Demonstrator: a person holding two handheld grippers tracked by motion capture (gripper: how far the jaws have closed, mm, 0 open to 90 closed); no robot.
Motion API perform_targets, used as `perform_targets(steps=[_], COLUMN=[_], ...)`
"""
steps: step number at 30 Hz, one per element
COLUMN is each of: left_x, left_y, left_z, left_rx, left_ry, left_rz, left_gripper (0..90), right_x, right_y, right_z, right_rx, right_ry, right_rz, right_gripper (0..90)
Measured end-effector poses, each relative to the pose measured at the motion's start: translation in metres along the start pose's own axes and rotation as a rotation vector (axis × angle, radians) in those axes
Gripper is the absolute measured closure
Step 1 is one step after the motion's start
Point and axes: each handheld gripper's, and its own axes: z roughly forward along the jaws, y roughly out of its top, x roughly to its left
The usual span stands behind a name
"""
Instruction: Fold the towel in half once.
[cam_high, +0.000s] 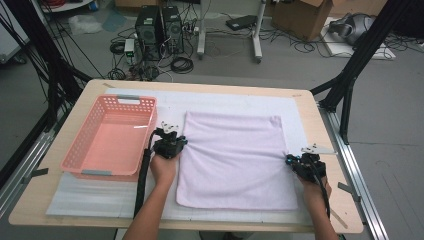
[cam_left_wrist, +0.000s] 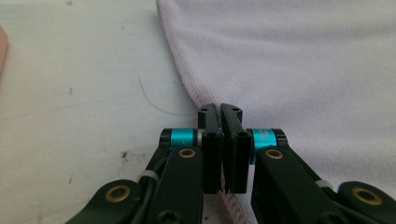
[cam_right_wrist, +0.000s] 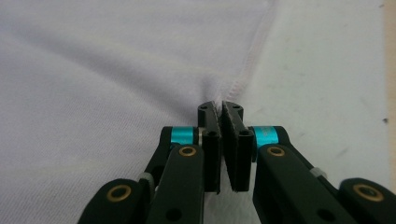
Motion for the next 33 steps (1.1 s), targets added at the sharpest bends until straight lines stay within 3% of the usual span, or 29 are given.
perform_targets(steps=[2,4,6,8,12,14,18,23,28,31,33], left_x=[0.000,0.001,0.004,0.007,0.005,0.004,0.002,-0.003,-0.012,-0.014,-0.014], left_y=[0.000,0.000,0.000,0.001,-0.007,-0.013,-0.029,-0.046,-0.063,-0.071,-0.076], left_z=[0.001,0.000,-0.004,-0.010,-0.031,-0.040,-0.054,-0.069,-0.090,-0.101,-0.108], left_rx=[-0.007,-0.016,-0.006,0.000,-0.048,-0.053,-0.078,-0.076,-0.099,-0.099,-0.107], left_ry=[0.008,-0.008,-0.011,-0.044,-0.116,-0.146,-0.205,-0.245,-0.267,-0.270,-0.285], left_rz=[0.008,0.000,-0.002,-0.014,0.005,0.033,0.051,0.075,0.109,0.106,0.110], left_gripper=[86.6,84.2,71.6,57.3,50.0,49.1,48.7,45.8,45.2,47.4,55.7], right_x=[-0.001,-0.001,-0.003,-0.005,-0.005,-0.002,0.008,0.023,0.032,0.039,0.044], right_y=[0.000,-0.001,-0.002,-0.003,-0.006,-0.010,-0.018,-0.028,-0.043,-0.051,-0.056], right_z=[0.002,0.001,-0.004,-0.012,-0.027,-0.033,-0.043,-0.054,-0.068,-0.076,-0.077], right_rx=[-0.008,-0.017,-0.026,-0.037,-0.056,-0.049,-0.041,-0.034,-0.024,-0.017,0.016], right_ry=[-0.007,-0.010,0.008,0.044,0.087,0.108,0.154,0.179,0.210,0.252,0.265], right_rz=[0.020,0.033,0.052,0.083,0.054,0.026,-0.020,-0.080,-0.087,-0.107,-0.141], right_gripper=[84.8,76.8,67.4,62.5,61.2,61.2,61.3,61.2,62.4,68.0,72.7])
